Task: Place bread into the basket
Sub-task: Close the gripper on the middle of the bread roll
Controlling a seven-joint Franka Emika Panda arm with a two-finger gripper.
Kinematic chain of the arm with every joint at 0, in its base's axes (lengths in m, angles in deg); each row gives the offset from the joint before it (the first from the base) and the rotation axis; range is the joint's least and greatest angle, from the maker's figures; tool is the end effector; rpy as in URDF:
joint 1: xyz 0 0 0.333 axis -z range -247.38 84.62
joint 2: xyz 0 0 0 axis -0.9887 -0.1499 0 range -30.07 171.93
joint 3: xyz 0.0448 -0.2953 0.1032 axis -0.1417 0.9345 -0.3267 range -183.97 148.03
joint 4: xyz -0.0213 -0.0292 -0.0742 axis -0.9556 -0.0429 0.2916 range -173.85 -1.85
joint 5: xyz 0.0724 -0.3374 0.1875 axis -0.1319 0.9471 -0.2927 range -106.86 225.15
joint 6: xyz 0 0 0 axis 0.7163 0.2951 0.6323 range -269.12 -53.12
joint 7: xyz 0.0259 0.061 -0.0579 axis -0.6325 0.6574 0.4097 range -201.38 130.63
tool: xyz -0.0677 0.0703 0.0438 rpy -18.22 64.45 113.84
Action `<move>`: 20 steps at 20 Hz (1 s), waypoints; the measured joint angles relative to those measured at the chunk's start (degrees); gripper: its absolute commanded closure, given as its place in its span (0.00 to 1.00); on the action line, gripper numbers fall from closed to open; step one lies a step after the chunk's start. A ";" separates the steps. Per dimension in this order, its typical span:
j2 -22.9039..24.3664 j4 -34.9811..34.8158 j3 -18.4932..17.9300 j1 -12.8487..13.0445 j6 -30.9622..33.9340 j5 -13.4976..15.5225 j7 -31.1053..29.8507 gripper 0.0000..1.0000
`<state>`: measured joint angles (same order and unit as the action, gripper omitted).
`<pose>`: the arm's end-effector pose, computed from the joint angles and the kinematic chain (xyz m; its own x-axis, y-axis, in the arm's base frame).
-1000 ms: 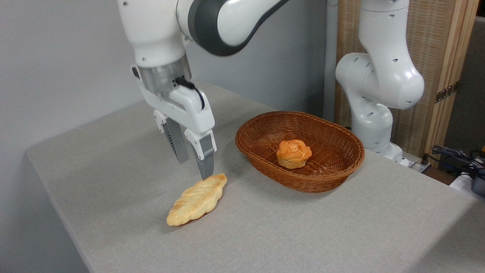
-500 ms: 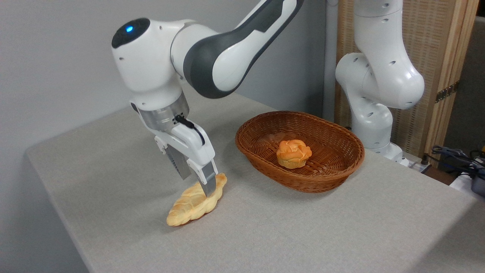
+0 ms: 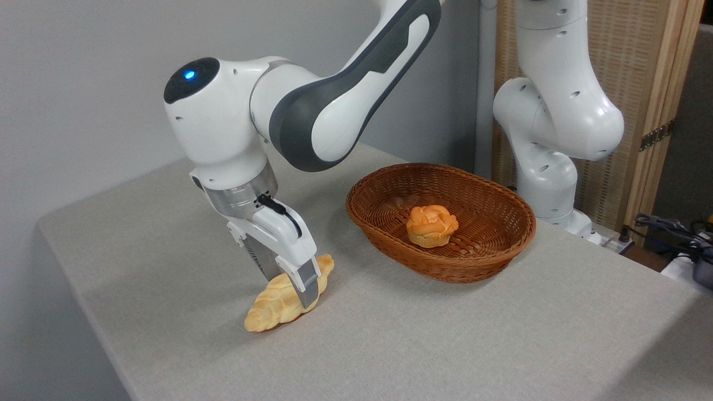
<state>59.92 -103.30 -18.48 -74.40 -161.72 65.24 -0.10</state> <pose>0.5879 -0.0750 0.4113 0.7662 -0.6385 -0.0731 -0.6219 -0.7653 0.1658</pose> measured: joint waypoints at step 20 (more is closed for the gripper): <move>-0.28 0.37 -0.01 0.00 0.01 -0.02 0.11 0.55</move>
<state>59.63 -102.93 -18.49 -74.40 -161.71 65.22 0.01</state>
